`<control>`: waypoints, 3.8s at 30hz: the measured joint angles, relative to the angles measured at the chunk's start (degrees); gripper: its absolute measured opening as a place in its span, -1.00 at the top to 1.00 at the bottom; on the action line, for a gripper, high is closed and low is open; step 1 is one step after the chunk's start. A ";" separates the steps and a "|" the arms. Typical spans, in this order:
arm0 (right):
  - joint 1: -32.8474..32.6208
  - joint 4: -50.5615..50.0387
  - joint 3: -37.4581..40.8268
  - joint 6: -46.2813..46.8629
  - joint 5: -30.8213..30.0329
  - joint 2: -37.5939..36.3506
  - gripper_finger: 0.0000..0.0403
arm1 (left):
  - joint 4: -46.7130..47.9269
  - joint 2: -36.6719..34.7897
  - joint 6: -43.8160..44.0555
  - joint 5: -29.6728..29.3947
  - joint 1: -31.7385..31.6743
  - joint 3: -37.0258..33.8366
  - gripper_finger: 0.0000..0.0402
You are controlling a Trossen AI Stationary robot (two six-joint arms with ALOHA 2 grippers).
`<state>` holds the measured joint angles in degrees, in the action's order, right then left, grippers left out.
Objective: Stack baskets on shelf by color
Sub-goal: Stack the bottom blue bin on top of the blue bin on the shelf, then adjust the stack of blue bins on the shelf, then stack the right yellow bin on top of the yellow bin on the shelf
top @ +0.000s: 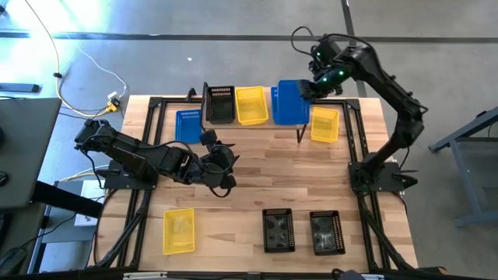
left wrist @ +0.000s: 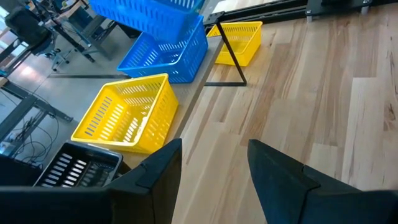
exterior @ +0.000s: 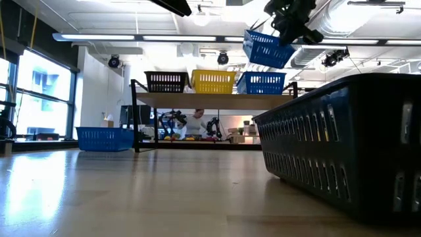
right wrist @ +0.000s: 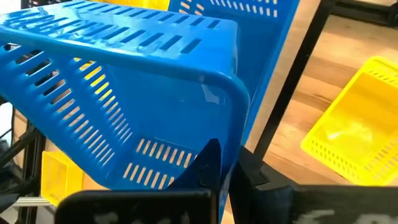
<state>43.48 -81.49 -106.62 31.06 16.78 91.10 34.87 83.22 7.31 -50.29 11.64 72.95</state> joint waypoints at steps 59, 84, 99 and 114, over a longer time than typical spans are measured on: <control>-0.85 -6.01 -0.03 -14.41 -21.39 2.96 0.67 | 0.02 0.00 -0.92 -1.32 -0.02 0.00 0.14; -4.17 -8.52 -0.05 -11.95 -18.29 12.27 0.67 | 0.02 0.00 -0.48 -1.32 -0.04 -0.02 0.14; -4.54 -8.50 -0.03 -14.64 -18.63 10.34 0.67 | 0.26 0.00 -0.48 -1.32 -0.04 0.00 0.14; -0.90 -7.26 -0.03 -18.53 -33.16 3.29 0.67 | 10.22 0.00 7.98 -1.79 -0.04 -0.02 0.14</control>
<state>42.58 -88.76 -106.65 12.52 -16.38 94.39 45.09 83.22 15.29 -52.08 11.60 72.93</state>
